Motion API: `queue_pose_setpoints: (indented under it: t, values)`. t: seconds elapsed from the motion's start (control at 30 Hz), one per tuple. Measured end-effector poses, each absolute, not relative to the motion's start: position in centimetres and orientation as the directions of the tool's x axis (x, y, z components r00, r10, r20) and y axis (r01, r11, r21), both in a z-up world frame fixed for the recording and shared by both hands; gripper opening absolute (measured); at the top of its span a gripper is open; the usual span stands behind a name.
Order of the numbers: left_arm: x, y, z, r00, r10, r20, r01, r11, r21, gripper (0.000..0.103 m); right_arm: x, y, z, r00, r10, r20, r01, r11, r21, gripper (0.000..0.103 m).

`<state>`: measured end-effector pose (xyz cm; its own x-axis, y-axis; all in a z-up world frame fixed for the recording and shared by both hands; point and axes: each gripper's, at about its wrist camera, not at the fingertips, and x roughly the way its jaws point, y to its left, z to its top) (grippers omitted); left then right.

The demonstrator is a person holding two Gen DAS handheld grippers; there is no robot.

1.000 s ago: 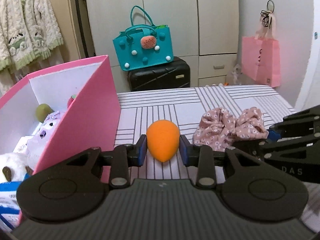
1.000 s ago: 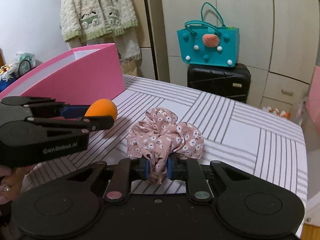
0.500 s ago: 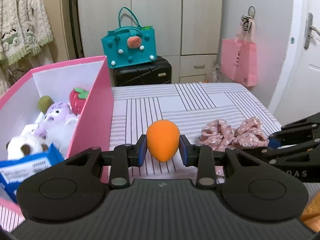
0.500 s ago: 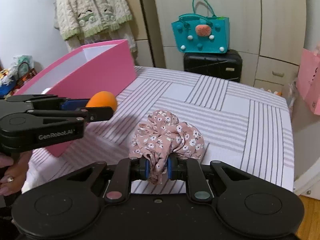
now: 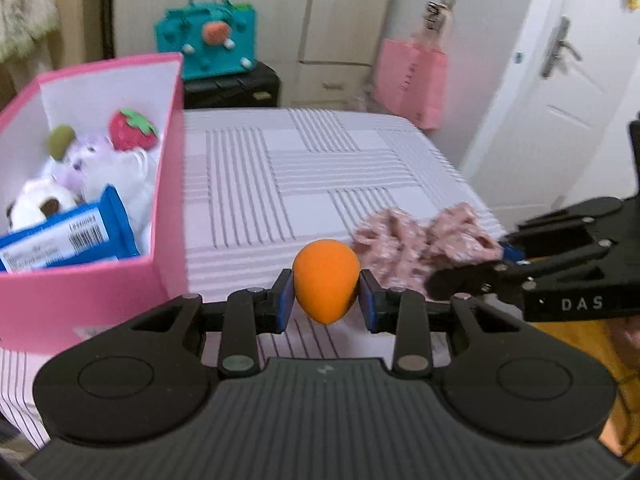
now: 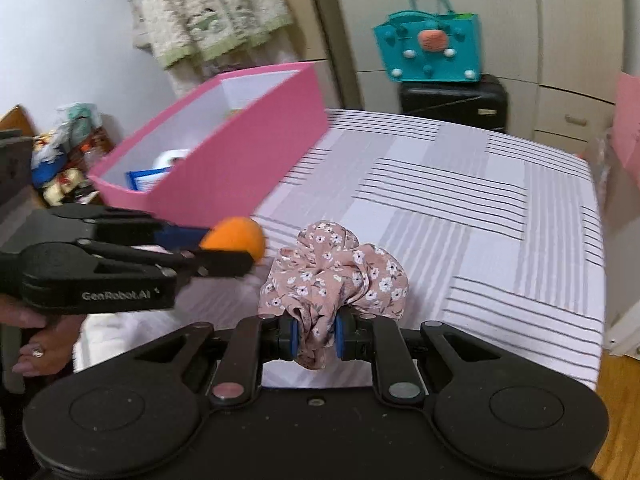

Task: Organize soft objects
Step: 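Carry the sponge and scrunchie with both grippers over the pink box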

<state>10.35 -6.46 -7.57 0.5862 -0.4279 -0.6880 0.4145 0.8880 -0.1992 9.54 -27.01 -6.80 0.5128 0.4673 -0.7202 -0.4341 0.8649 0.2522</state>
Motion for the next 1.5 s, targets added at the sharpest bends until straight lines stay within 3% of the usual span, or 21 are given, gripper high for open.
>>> queue_pose_setpoints:
  t: [0.4,0.57,0.77,1.0,1.17,1.37,1.5]
  values:
    - [6.9,-0.8,-3.0,0.569,-0.463,-0.680,0.512,0.846,-0.147,0.033,6.5,-22.3,-2.4,0.418,0.594,-0.688,-0.568,0.761,0.312,0.019]
    - [7.0,2.1,-2.0,0.573,-0.503,-0.647,0.515,0.835,-0.192,0.033,6.5,-20.1,-0.3,0.436,0.614,-0.659,-0.616,0.737,0.278,0.019]
    - [7.7,5.0,0.0,0.675,-0.464,-0.574,0.472,0.869,-0.147,0.033,8.0,-16.8,2.5,0.459,0.651,-0.605,-0.685,0.692,0.225,0.020]
    - [10.9,7.2,0.6,0.816,-0.334,-0.472,0.362,0.932,-0.033,0.034,11.6,-12.8,3.4,0.572,0.635,-0.519,-0.705,0.704,0.084,0.021]
    - [16.0,9.2,-0.3,0.805,-0.300,-0.511,0.295,0.951,-0.094,0.034,16.2,-10.3,2.2,0.597,0.625,-0.502,-0.692,0.718,0.072,0.021]
    - [23.0,9.9,-2.1,0.732,-0.194,-0.653,0.233,0.972,-0.028,0.034,22.9,-8.1,0.7,0.638,0.555,-0.534,-0.631,0.774,0.051,0.021]
    - [26.3,10.0,-3.4,0.661,-0.189,-0.726,0.244,0.969,-0.031,0.034,27.2,-7.3,-0.5,0.554,0.588,-0.589,-0.621,0.764,0.178,0.021]
